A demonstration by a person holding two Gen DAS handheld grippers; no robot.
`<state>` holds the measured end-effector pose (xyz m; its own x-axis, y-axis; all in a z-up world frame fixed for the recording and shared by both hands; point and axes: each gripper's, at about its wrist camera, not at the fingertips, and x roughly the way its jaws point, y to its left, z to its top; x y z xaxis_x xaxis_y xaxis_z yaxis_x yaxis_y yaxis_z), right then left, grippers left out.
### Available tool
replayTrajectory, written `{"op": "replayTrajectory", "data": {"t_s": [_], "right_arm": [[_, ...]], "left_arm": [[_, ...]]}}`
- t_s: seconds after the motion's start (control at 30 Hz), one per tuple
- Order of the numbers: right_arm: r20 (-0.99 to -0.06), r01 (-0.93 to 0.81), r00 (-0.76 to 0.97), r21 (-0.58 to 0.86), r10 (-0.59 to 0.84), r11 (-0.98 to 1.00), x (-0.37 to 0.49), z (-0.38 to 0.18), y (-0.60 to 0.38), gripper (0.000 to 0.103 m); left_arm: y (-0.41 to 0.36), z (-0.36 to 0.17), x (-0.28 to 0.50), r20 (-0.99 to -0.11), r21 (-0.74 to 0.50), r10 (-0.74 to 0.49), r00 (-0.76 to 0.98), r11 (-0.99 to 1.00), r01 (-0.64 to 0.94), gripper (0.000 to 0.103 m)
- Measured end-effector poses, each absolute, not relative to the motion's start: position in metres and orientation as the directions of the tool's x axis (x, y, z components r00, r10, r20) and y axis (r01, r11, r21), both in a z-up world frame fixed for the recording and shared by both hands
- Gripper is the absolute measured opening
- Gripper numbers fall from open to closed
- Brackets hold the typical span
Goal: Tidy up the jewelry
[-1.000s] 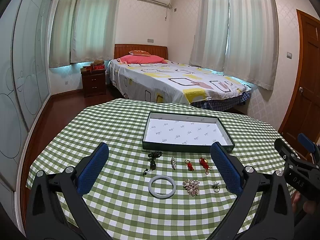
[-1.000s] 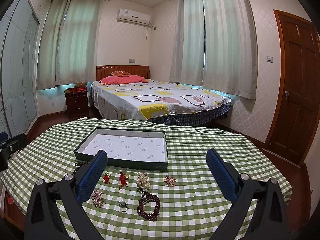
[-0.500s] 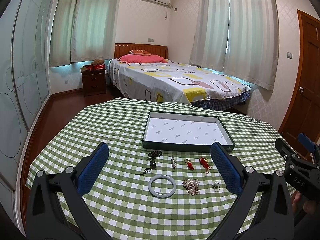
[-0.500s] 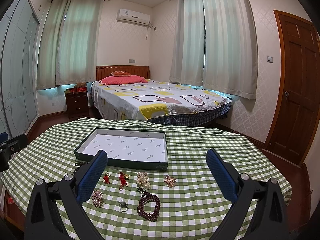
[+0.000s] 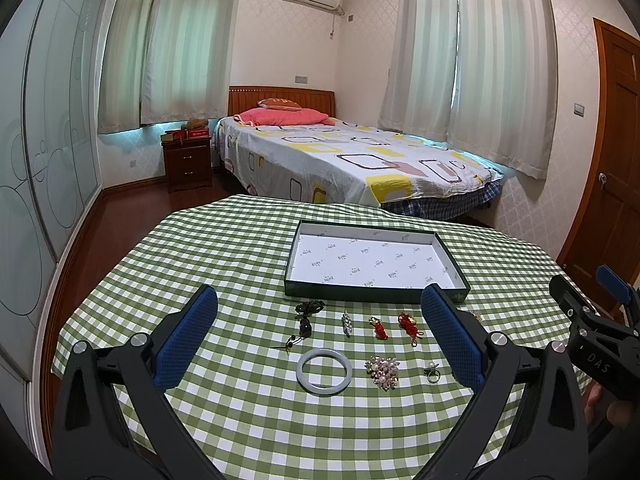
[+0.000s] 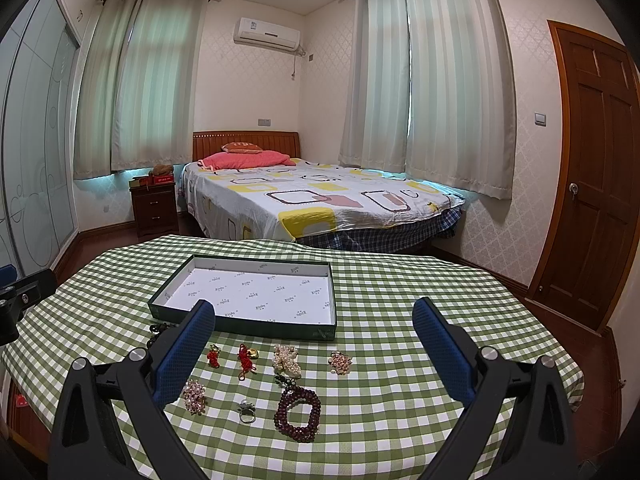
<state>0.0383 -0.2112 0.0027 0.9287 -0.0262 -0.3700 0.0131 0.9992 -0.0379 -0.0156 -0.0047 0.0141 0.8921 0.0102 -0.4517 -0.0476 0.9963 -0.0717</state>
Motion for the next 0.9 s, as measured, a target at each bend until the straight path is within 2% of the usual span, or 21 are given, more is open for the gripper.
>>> {"op": "replayTrajectory", "data": {"t_s": [0.5, 0.67, 0.9], "right_arm": [[-0.360, 0.004, 0.933, -0.038, -0.017, 0.999, 0.043, -0.011, -0.216, 0.097], [-0.359, 0.003, 0.933, -0.054, -0.022, 0.999, 0.051, -0.033, -0.221, 0.097], [-0.418, -0.017, 0.908, -0.083, -0.019, 0.996, 0.071, -0.081, -0.226, 0.097]], "left_arm": [[-0.001, -0.004, -0.005, -0.472, -0.079, -0.002, 0.882, 0.996, -0.040, 0.099], [0.004, -0.031, 0.011, -0.500, -0.058, 0.007, 0.866, 0.997, -0.042, 0.099], [0.010, -0.079, 0.037, -0.565, -0.063, -0.004, 0.825, 0.997, -0.039, 0.099]]}}
